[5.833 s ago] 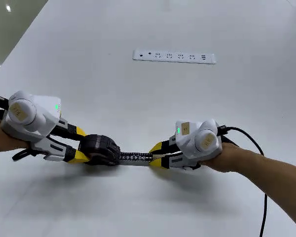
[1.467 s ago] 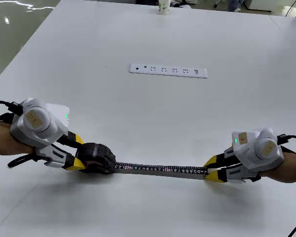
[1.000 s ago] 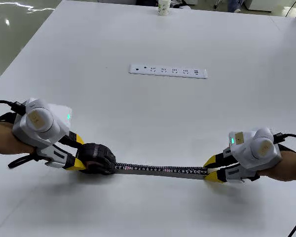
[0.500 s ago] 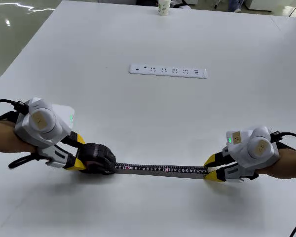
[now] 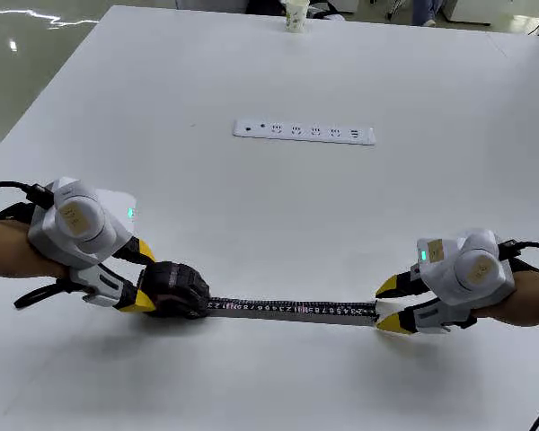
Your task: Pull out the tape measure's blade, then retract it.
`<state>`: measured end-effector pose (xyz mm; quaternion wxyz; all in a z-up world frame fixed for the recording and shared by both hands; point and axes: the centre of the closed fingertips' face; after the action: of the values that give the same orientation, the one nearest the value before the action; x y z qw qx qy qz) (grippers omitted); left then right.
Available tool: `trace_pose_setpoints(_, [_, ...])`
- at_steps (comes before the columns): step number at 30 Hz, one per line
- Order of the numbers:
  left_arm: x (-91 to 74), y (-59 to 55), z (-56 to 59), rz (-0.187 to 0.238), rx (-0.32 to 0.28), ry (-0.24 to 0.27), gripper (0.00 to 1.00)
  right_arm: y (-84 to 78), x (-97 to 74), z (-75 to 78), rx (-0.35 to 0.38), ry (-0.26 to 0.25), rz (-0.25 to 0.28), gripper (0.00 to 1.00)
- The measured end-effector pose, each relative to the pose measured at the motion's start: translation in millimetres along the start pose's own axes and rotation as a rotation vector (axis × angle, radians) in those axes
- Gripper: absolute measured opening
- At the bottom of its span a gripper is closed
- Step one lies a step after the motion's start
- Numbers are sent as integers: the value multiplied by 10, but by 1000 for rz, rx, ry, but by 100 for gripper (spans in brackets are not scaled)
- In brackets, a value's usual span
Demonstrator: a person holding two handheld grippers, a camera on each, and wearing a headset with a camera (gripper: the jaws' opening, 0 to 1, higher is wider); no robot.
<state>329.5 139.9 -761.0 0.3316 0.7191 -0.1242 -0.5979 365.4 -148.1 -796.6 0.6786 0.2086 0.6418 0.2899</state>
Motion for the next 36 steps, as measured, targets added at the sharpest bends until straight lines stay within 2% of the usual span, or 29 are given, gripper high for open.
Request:
trace_pose_setpoints(4, [-21, -26, 34, -11, -14, 0, 39, -13, -20, -10, 2, -8, -4, 26])
trace_pose_setpoints(12, [-67, -86, 138, -6, -67, 16, 48, -5, -79, -95, 16, -29, -2, 34])
trace_pose_setpoints(17, [-72, -125, 259, 4, -115, 25, 50, -20, -111, -163, 24, -41, -2, 39])
trace_pose_setpoints(23, [-75, -160, 382, 29, -170, 39, 52, -9, -134, -275, 45, -51, 2, 44])
trace_pose_setpoints(31, [-125, -206, 452, 45, -227, 81, 58, -7, -168, -395, 103, -84, 27, 51])
trace_pose_setpoints(36, [-132, -184, 528, 80, -271, 110, 61, 8, -186, -468, 146, -112, 51, 55])
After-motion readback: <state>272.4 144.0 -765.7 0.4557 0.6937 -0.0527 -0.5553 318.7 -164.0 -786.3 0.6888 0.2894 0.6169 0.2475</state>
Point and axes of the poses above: the centre of the closed fingertips' face, and the gripper's own axes: x roughly forward along the fingers, z roughly to its right, y roughly out of its top, and after that the axes turned 9 degrees about z, right-handed
